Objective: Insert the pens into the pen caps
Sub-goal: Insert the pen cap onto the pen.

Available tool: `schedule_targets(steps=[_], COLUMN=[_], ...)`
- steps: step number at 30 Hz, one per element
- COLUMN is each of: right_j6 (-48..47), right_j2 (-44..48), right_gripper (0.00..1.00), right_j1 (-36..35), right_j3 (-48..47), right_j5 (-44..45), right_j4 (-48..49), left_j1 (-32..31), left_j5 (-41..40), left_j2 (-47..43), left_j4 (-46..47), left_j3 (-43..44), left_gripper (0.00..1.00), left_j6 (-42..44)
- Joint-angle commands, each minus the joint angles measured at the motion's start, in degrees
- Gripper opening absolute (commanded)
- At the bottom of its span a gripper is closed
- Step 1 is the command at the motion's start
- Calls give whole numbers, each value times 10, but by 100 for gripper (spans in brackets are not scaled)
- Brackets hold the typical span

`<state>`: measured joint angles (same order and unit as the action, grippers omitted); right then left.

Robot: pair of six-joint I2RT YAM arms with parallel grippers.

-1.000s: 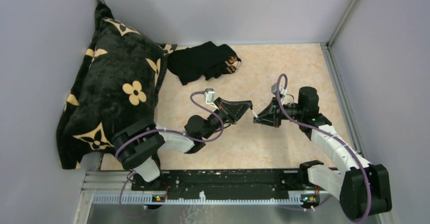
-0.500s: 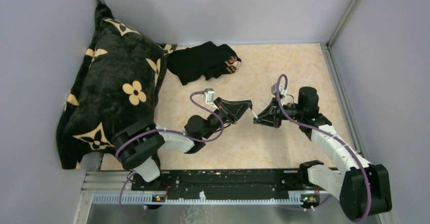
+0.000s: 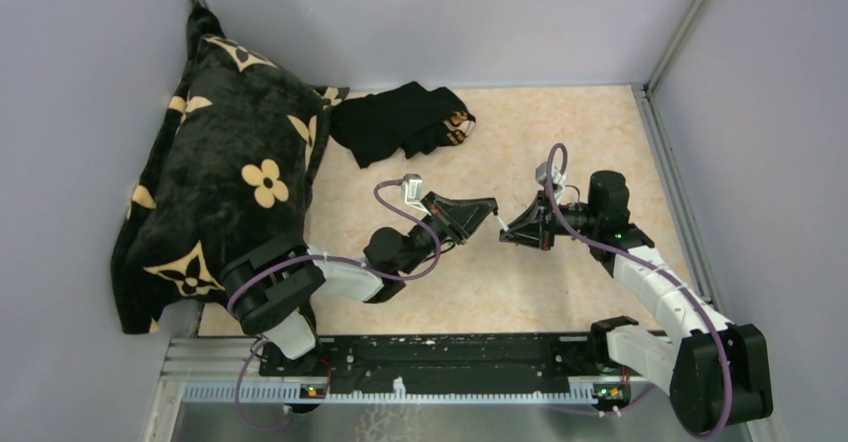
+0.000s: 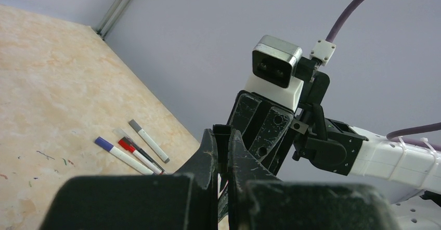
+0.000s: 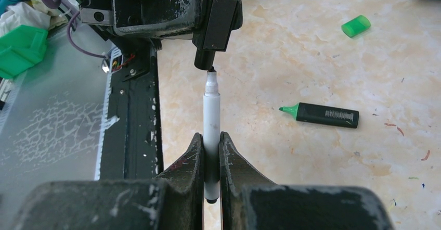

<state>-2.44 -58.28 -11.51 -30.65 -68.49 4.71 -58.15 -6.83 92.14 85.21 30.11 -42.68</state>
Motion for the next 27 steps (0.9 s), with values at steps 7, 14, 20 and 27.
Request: schedule_targets(steps=[7,14,20,27], right_j6=[-30,-32,-8,9], right_j2=[9,10,11,11], right_gripper=[0,0,0,0], right_j1=[-5,-5,-4,-4], right_j3=[-18,-20,-17,-14], right_j5=[-40,-41,-12,-2], right_j4=[-4,-7,9,24], left_j1=[-4,-5,-4,-5], left_j5=[-7,-8,-3,-1], left_j2=[6,4,5,10], left_j4=[175,175,175,175], left_j3=[-3,-5,-6,-5], left_gripper=[0,0,0,0], left_j6=[7,7,0,-5])
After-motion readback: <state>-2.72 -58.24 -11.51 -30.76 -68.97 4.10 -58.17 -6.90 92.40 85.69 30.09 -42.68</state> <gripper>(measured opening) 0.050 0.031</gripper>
